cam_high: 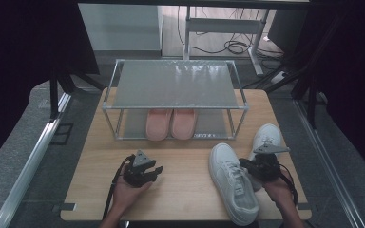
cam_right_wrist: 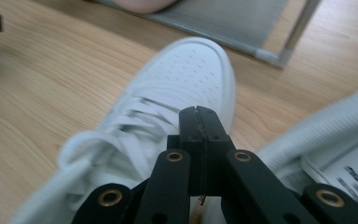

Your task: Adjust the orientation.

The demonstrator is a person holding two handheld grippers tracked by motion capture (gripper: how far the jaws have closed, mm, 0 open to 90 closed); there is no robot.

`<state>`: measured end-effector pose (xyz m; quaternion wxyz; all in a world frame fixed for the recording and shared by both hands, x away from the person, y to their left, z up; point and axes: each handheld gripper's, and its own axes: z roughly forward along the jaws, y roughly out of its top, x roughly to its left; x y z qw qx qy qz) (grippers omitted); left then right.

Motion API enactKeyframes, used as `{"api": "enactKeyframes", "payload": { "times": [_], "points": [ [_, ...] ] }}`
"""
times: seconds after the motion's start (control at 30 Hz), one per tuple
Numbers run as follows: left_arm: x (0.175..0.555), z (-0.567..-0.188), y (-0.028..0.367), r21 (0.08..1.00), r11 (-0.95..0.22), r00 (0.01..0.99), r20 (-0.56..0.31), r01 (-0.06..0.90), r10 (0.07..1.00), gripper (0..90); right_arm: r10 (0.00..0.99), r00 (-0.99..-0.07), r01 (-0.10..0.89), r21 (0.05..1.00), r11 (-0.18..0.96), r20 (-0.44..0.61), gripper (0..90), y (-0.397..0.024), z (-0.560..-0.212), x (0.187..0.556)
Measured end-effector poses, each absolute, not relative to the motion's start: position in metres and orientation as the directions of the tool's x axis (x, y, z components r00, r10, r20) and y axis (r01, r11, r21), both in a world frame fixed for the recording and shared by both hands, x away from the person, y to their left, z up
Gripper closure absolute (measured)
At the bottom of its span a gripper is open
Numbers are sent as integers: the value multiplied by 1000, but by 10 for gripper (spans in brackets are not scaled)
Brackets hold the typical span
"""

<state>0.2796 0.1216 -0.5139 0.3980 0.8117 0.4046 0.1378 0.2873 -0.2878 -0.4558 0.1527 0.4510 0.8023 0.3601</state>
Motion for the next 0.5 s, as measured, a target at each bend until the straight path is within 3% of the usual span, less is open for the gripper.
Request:
{"api": "enactKeyframes", "payload": {
  "times": [0.5],
  "points": [
    [280, -514, 121, 759, -356, 636, -99, 546, 765, 607, 836, -549, 616, 679, 398, 8, 900, -279, -463, 286]
  ]
}}
